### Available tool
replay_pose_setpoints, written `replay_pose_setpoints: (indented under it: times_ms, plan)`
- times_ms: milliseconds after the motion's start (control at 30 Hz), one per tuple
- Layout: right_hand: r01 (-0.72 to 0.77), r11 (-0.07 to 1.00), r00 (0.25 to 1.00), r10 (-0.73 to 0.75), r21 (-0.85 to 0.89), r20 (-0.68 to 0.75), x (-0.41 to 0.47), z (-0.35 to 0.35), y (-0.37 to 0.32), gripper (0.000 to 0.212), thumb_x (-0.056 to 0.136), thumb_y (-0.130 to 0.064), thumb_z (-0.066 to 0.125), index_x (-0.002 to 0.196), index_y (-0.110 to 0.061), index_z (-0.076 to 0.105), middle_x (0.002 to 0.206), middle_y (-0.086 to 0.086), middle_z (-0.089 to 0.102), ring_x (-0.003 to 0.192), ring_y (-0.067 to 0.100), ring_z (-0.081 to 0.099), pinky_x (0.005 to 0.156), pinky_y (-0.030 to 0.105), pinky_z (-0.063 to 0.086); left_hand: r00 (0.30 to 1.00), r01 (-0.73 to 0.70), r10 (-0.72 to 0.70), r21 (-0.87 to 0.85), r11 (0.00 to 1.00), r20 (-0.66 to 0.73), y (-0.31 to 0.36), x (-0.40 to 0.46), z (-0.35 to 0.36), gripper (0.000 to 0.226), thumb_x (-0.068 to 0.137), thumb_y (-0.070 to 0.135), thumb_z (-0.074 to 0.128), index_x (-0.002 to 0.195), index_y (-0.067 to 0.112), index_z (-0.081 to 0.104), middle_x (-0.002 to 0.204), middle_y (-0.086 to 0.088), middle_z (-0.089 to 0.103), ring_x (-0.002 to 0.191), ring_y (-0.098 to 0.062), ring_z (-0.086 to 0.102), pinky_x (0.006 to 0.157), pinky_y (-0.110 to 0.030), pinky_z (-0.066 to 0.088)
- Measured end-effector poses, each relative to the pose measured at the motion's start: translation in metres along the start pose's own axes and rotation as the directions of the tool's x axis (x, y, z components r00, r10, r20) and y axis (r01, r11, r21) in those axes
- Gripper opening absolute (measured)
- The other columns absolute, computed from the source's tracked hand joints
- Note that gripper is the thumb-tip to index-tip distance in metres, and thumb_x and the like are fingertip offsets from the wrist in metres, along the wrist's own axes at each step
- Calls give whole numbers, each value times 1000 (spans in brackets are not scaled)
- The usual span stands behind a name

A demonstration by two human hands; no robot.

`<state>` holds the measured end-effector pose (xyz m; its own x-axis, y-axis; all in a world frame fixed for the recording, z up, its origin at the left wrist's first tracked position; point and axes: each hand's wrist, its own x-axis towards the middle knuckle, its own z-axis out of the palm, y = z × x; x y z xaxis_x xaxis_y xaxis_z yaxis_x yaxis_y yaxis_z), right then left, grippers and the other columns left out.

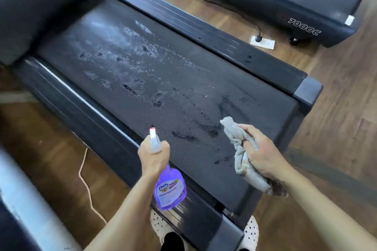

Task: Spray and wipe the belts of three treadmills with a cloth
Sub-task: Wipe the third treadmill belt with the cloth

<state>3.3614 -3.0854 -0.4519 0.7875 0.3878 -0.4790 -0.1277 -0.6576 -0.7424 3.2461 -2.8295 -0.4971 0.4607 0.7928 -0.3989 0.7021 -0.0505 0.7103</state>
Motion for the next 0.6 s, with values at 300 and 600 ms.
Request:
replay_pose_setpoints:
  times_ms: [300,600]
  plan:
    - [103,986,993,-93,127,-79,0,34,-86,52,99,8,43,125,-34,60,116,5,66,84,1,66,77,6,44,956,-283,273,-92,955,-111,21,43,-100,22,67,17,49,86,18,60,85,2,63,76,-12,58,66,-17,41]
    - [287,952,955,-275,108,-107,10,51,-155,55,96,-8,45,129,-50,55,121,-2,64,104,19,68,101,50,52,850,-503,480,-65,862,-219,64,59,-171,21,70,10,52,86,19,61,88,0,63,82,-23,60,75,-38,49]
